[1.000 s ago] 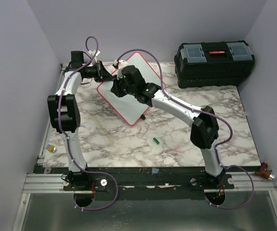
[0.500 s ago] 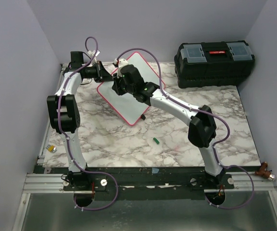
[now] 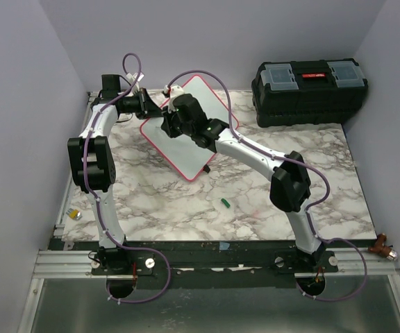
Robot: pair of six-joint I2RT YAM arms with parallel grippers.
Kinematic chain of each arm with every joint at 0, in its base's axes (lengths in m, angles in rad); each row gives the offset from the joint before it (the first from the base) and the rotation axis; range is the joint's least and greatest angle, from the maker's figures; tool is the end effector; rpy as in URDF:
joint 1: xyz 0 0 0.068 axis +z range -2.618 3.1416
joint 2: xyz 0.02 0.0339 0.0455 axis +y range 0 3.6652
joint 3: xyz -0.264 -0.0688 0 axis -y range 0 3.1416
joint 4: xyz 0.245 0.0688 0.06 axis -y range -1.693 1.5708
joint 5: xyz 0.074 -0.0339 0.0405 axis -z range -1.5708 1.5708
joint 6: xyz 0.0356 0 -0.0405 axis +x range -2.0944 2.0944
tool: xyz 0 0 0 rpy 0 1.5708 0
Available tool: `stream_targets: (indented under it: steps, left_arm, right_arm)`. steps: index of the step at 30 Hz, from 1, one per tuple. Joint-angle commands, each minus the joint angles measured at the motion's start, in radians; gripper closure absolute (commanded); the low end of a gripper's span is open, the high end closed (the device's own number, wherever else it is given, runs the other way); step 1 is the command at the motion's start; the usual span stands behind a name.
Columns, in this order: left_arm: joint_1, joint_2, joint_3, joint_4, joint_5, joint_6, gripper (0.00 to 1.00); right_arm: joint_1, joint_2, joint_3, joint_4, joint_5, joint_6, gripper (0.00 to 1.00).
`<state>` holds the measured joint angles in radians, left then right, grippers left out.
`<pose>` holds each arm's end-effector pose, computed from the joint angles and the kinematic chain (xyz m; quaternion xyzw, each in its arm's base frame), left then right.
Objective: Write a sentence on the whiteboard
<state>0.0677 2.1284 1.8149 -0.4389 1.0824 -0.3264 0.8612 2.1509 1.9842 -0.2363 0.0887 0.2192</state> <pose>0.4785 0.0009 0.2570 0.0471 0.8112 -0.5127 0.2772 0.3392 0.3901 0.3099 -0.2398 0.7986 0.2515 0.4913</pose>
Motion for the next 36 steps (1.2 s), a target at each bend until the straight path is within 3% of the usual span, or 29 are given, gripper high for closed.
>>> stream_targets:
  steps: [1, 17, 36]
  left_arm:
    - [-0.005, -0.055, -0.006, 0.057, -0.021, 0.03, 1.0]
    - [-0.005, -0.055, -0.008, 0.058, -0.021, 0.028, 1.0]
    - [-0.007, -0.062, -0.014, 0.065, -0.008, 0.027, 1.0]
  right_arm:
    - [0.006, 0.031, 0.027, 0.004, -0.024, -0.002, 0.99]
    - [0.009, -0.005, -0.074, 0.018, -0.11, 0.012, 0.99]
    - [0.008, -0.022, -0.111, -0.012, 0.025, -0.015, 0.99]
